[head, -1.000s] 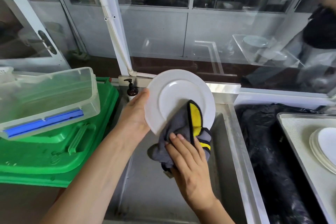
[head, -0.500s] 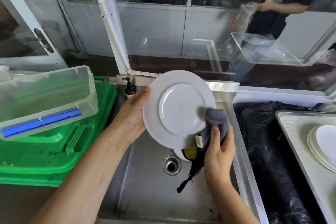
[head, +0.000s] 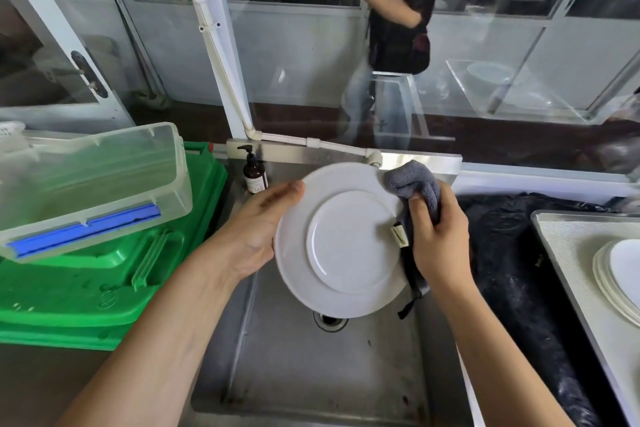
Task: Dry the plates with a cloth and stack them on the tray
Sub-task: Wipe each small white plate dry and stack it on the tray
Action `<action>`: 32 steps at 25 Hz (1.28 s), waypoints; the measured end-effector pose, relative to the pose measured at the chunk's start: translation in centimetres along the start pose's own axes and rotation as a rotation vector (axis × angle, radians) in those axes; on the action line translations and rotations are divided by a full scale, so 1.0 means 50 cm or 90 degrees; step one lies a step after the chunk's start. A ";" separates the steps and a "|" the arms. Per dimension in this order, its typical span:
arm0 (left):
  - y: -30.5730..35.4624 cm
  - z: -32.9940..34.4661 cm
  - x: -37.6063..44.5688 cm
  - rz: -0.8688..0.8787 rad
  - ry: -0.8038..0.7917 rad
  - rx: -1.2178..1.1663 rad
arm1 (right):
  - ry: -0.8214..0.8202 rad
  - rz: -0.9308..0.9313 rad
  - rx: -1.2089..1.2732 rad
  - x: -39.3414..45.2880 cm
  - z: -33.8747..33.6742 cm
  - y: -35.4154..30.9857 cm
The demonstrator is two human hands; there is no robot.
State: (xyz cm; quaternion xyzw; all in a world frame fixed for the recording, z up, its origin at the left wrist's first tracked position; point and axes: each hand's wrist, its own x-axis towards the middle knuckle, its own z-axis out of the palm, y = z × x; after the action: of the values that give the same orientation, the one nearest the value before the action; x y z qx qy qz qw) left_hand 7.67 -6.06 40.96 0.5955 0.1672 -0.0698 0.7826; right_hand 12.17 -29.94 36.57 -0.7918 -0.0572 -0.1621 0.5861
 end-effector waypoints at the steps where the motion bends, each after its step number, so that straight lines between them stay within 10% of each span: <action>1: -0.004 0.002 -0.002 0.003 0.000 0.002 | -0.009 -0.017 -0.014 0.001 0.002 -0.002; 13: -0.096 0.033 0.016 0.002 0.022 0.090 | -0.075 0.008 -0.155 -0.038 -0.017 0.079; 21: -0.166 0.096 0.038 -0.018 0.005 0.132 | -0.086 0.134 -0.522 -0.142 -0.186 0.301; 27: -0.218 0.154 0.043 -0.039 0.032 0.126 | -0.398 0.413 -0.707 -0.286 -0.218 0.459; 32: -0.246 0.187 0.033 -0.021 0.055 0.134 | -0.396 0.401 -0.701 -0.306 -0.225 0.492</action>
State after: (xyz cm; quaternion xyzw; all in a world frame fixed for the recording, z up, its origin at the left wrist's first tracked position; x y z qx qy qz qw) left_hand 7.08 -18.29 31.41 0.6738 0.2022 -0.0745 0.7068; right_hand 2.53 -46.58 12.19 -0.9616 0.1003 0.2438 0.0762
